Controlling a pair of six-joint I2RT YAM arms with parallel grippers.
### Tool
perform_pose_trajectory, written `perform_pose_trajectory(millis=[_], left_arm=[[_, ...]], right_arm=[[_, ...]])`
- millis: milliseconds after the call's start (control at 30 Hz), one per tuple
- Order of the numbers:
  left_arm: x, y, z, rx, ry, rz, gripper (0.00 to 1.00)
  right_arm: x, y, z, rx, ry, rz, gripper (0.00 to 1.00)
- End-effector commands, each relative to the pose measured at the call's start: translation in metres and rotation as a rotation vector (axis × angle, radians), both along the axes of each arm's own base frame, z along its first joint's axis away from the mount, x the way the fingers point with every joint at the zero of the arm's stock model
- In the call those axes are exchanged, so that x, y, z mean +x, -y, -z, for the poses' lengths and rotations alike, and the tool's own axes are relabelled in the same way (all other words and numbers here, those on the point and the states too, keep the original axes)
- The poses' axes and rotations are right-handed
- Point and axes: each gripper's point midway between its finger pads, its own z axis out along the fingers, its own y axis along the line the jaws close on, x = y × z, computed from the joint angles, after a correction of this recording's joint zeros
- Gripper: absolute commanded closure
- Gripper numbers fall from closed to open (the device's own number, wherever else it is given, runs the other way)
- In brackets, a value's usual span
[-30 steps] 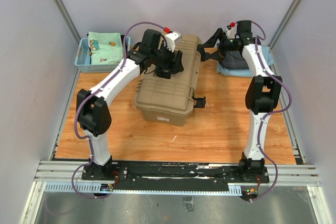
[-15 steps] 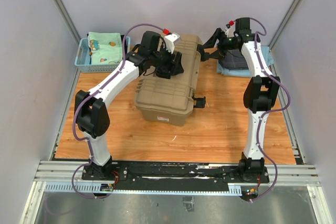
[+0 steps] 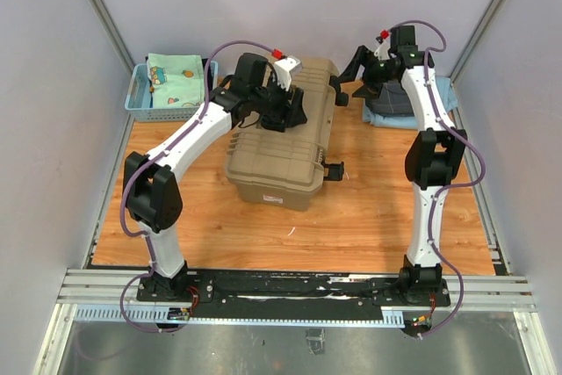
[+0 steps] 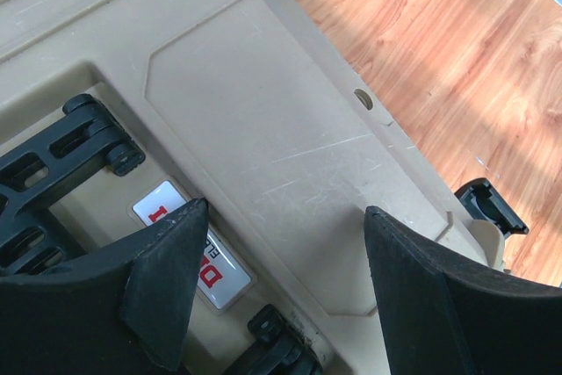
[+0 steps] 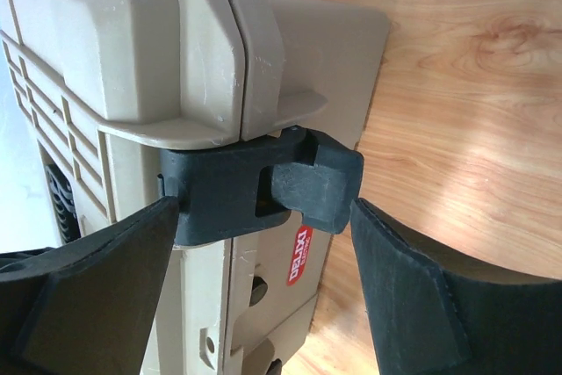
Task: Pack the tool kit
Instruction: Close the toolbox at the center of the board.
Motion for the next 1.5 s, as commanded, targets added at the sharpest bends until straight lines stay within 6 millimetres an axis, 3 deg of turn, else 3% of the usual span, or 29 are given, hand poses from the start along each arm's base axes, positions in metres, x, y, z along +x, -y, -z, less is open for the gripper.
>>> perform_pose_trajectory(millis=[0,467,1200,1467], left_arm=[[-0.063,-0.037,0.116,0.292,-0.354,0.030,0.26],[-0.065,-0.038,0.115,0.287,-0.354,0.031,0.26],[-0.070,-0.032,0.124,0.298,-0.377,0.058,0.26],[-0.074,-0.028,0.127,0.299,-0.383,0.077,0.26]], right_arm=[[-0.030,-0.016,0.057,-0.143,-0.147,-0.081,0.21],[-0.037,-0.039,0.063,-0.110,-0.168,-0.126,0.20],[-0.055,-0.099,0.085,0.070,-0.241,-0.233,0.19],[-0.058,-0.111,0.091,0.113,-0.266,-0.250,0.18]])
